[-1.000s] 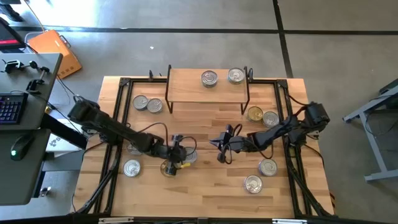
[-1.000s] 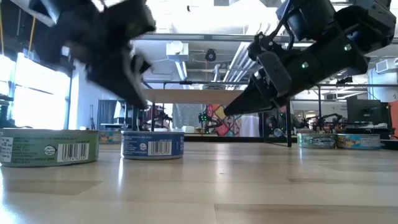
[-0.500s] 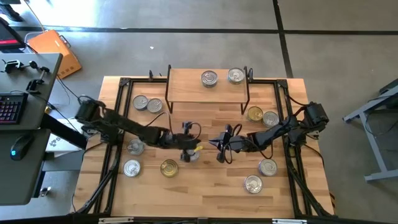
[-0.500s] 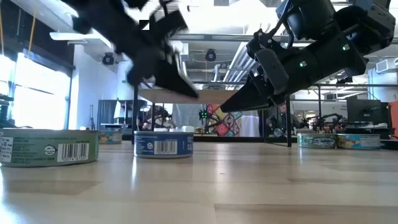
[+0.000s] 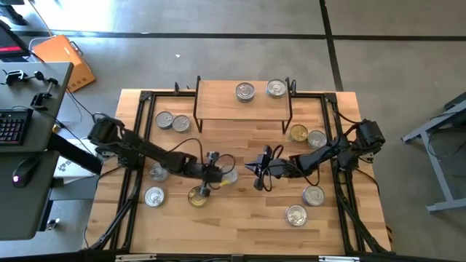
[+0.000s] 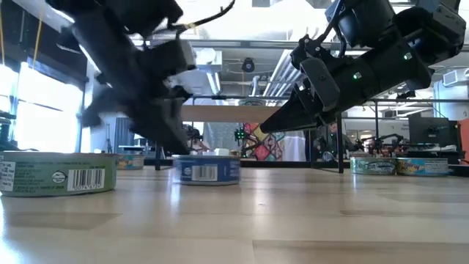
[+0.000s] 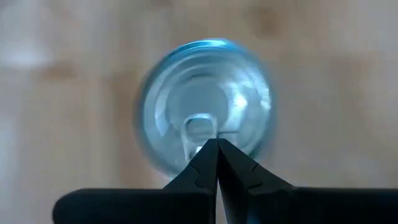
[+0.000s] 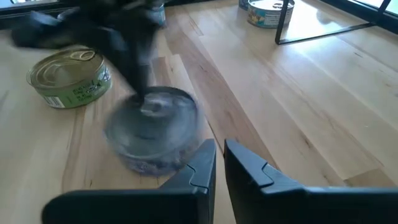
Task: Stack canned seafood by type on shelf
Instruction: Put the blue tuna can on the shelf
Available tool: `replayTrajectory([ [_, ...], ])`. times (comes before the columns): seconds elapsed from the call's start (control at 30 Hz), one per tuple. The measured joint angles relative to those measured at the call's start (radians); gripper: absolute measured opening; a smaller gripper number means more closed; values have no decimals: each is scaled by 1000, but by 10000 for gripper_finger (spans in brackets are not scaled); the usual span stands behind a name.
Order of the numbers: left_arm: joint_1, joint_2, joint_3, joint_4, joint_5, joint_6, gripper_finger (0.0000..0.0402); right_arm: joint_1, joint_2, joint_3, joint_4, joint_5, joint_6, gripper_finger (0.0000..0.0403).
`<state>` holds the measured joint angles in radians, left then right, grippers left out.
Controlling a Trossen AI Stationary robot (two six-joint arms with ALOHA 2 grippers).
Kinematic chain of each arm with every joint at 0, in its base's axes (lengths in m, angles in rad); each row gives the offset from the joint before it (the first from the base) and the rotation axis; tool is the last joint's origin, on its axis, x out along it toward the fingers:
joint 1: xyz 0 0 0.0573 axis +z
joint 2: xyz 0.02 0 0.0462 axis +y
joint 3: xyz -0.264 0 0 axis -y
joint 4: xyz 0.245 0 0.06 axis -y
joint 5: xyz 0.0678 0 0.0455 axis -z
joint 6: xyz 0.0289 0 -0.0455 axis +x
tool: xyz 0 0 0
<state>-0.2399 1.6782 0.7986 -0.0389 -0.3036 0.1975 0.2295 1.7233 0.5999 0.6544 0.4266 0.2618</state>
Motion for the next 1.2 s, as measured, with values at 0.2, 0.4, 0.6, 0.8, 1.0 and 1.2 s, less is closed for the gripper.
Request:
replayTrajectory([
  [0.2,16,-33,44,69,-296,75,0,0,0,0,-2,0,0,25],
  [0.4,21,-36,47,70,-127,-16,0,-10,0,0,-58,46,18,25],
  [0.6,55,38,47,64,111,-54,0,-77,15,0,-163,101,102,25],
  [0.8,79,103,47,75,-65,-13,0,-114,86,5,-101,-200,95,25],
  [1.0,47,11,47,-116,-341,-56,0,-72,88,8,-101,-432,57,25],
  [1.2,20,-45,47,-78,-251,-116,0,-26,88,9,-137,-312,3,25],
])
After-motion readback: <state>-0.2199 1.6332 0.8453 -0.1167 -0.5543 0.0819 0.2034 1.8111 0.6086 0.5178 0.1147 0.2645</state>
